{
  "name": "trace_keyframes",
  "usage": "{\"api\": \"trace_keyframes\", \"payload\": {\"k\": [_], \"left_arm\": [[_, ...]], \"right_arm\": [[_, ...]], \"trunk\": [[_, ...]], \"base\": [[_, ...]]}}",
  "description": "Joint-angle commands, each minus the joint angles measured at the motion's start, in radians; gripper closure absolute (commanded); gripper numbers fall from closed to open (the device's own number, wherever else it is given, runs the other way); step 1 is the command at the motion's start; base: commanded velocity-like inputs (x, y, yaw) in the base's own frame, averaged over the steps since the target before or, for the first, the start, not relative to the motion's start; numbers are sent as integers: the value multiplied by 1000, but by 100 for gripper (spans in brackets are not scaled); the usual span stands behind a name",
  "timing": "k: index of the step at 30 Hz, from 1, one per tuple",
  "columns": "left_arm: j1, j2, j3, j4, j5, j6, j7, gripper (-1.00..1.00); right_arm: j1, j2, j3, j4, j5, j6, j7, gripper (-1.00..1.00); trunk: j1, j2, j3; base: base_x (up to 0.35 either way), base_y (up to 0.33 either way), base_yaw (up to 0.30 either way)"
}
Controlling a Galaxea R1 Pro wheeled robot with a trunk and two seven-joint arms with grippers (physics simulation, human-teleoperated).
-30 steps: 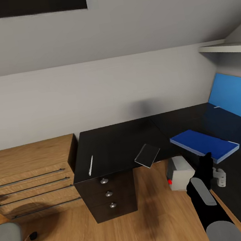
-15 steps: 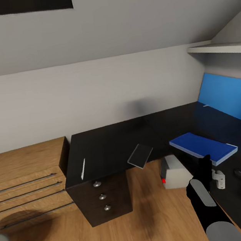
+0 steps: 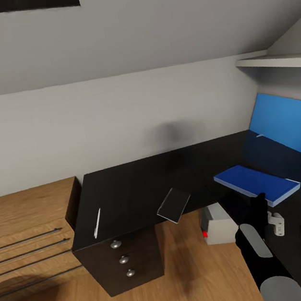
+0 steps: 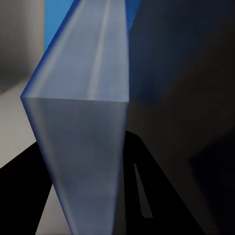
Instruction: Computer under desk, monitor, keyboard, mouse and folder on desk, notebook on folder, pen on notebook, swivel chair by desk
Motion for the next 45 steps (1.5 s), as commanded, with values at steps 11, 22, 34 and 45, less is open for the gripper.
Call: {"api": "trace_keyframes", "payload": {"k": [11, 22, 34, 45], "left_arm": [[0, -5, 0, -50, 12, -3, 13, -100], [0, -13, 0, -66, 14, 1, 15, -100], [0, -17, 0, -66, 13, 2, 14, -100], [0, -20, 0, -66, 12, 1, 14, -100]], "right_arm": [[-1, -8, -2, 1, -10, 0, 4, 100], [-1, -10, -21, 1, -11, 0, 3, 100], [-1, -10, -28, -2, -125, 0, 86, 100], [-1, -10, -30, -2, -127, 0, 101, 100]], "trunk": [[4, -8, -6], [46, -85, -41], [92, -169, -78], [134, -246, -113]], "base": [[6, -7, -90], [0, 0, 0], [0, 0, 0], [0, 0, 0]]}}
